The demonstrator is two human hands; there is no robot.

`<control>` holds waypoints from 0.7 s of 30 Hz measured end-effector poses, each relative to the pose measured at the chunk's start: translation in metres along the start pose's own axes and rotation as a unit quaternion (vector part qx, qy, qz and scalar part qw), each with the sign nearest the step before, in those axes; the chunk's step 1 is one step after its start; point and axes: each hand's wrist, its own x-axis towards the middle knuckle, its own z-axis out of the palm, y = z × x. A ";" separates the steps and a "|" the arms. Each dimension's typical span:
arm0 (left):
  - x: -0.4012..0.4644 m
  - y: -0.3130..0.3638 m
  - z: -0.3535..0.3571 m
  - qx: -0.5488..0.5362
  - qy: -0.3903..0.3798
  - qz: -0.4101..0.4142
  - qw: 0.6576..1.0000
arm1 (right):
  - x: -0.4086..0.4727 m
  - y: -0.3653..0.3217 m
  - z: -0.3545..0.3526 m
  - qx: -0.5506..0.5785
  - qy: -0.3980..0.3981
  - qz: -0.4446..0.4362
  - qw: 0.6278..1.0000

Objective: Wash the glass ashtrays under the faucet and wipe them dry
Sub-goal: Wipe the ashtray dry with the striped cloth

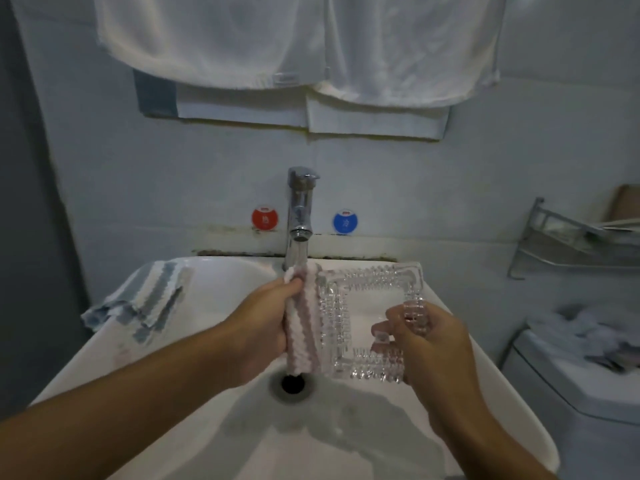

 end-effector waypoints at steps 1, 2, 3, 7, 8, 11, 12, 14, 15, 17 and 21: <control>0.003 -0.003 0.005 -0.028 -0.017 -0.006 0.999 | 0.000 0.001 0.000 -0.007 0.008 -0.002 1.000; 0.006 -0.008 0.009 -0.052 -0.030 -0.009 0.998 | -0.001 0.001 0.000 -0.020 0.016 -0.010 1.000; 0.007 -0.014 0.014 -0.067 -0.037 -0.007 0.997 | -0.001 0.001 -0.001 -0.034 0.024 -0.023 0.999; 0.005 -0.048 0.024 0.001 -0.050 -0.017 0.999 | -0.003 -0.001 -0.002 -0.053 0.058 -0.067 0.995; 0.004 -0.056 0.025 0.043 -0.052 -0.015 0.998 | -0.003 -0.001 -0.002 -0.061 0.065 -0.077 0.993; -0.004 -0.058 0.025 0.102 -0.056 0.021 0.993 | -0.004 0.000 0.003 -0.110 0.064 -0.099 0.987; -0.004 -0.055 0.023 0.103 -0.040 0.048 0.993 | -0.005 0.000 0.005 -0.130 0.056 -0.103 0.985; -0.001 -0.051 0.018 0.079 -0.026 0.089 0.992 | -0.007 0.000 0.011 -0.168 0.037 -0.112 0.979; -0.001 -0.052 0.017 0.079 -0.029 0.093 0.992 | -0.008 -0.001 0.014 -0.181 0.032 -0.119 0.976; -0.003 -0.060 0.020 0.091 -0.036 0.082 0.992 | -0.011 -0.002 0.016 -0.193 0.032 -0.141 0.971; -0.008 -0.077 0.023 0.182 -0.057 0.081 0.978 | -0.013 -0.007 0.013 -0.158 0.060 -0.154 0.973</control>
